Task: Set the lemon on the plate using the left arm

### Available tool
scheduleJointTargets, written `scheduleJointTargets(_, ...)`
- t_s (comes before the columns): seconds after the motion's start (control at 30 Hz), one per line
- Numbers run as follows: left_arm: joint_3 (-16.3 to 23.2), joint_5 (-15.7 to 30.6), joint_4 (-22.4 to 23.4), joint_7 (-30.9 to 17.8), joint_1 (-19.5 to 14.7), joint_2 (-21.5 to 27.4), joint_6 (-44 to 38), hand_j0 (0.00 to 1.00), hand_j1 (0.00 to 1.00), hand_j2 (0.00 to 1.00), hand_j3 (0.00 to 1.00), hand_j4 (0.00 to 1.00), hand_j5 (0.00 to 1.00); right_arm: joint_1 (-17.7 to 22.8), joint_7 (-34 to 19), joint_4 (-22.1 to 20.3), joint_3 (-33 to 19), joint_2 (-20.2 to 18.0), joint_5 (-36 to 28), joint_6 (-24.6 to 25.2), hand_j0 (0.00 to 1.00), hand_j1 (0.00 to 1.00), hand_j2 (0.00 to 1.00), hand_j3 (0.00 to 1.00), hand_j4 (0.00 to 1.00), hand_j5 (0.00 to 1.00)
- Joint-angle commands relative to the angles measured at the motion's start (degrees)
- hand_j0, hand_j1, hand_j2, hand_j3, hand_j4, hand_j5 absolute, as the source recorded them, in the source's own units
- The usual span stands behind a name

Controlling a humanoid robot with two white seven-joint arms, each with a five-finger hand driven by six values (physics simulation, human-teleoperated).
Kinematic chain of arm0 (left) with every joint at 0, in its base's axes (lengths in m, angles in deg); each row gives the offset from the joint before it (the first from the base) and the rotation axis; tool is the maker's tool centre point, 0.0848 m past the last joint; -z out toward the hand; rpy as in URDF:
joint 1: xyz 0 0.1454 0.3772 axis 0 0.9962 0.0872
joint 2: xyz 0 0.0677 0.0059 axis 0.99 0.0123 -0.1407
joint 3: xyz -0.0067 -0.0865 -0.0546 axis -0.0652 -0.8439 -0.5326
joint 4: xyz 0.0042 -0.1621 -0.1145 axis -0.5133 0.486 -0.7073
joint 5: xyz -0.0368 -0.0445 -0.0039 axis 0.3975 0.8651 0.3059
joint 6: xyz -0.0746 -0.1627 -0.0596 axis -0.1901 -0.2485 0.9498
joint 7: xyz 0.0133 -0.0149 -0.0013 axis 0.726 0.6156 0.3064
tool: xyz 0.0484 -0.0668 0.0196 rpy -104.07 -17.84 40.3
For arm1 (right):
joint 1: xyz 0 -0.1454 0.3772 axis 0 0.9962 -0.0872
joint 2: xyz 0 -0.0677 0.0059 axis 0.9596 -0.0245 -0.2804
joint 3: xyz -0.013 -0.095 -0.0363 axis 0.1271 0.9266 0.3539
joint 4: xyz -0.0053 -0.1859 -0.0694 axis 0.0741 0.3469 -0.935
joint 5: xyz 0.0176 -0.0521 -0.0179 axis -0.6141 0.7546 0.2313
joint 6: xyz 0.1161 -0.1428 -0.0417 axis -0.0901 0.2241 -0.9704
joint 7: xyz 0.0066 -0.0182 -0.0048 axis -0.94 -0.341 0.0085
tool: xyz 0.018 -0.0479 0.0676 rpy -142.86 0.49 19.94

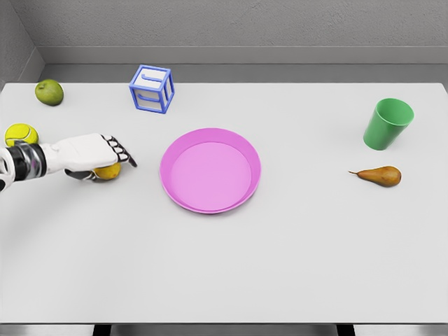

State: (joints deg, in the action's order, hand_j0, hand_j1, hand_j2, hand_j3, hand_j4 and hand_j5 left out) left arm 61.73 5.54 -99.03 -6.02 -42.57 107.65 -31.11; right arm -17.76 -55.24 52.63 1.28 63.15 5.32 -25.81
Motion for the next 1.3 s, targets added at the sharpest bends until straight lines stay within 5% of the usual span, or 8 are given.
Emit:
scheduleJointTargets(0.0,0.2,0.3,-0.1,-0.3,0.0,0.0,-0.1,0.68,0.68,0.68,0.68,0.68,0.68,0.0,0.0,0.0,0.0,0.0,0.0,0.0,1.0,1.0,1.0,1.0,1.0,1.0)
scheduleJointTargets(0.27,1.0,0.2,-0.4,-0.3,-0.3,0.0,-0.1,0.53,0.53,0.53,0.53,0.53,0.53,0.0,0.0,0.0,0.0,0.0,0.0,0.0,1.0,1.0,1.0,1.0,1.0,1.0)
scheduleJointTargets(0.57,0.4,0.9,-0.5,-0.3,-1.5,0.2,-0.1,0.51,0.51,0.51,0.51,0.51,0.51,0.0,0.0,0.0,0.0,0.0,0.0,0.0,1.0,1.0,1.0,1.0,1.0,1.0)
scheduleJointTargets(0.97,-1.7,3.8,-11.0,-0.3,-2.6,0.6,-0.1,0.49,0.49,0.49,0.49,0.49,0.49,0.0,0.0,0.0,0.0,0.0,0.0,0.0,1.0,1.0,1.0,1.0,1.0,1.0)
scheduleJointTargets(1.27,-0.9,4.2,-11.7,-0.3,-2.5,-3.3,-0.1,0.48,0.48,0.48,0.48,0.48,0.48,0.0,-0.1,0.0,0.0,0.0,0.0,0.0,1.0,1.0,1.0,1.0,1.0,1.0)
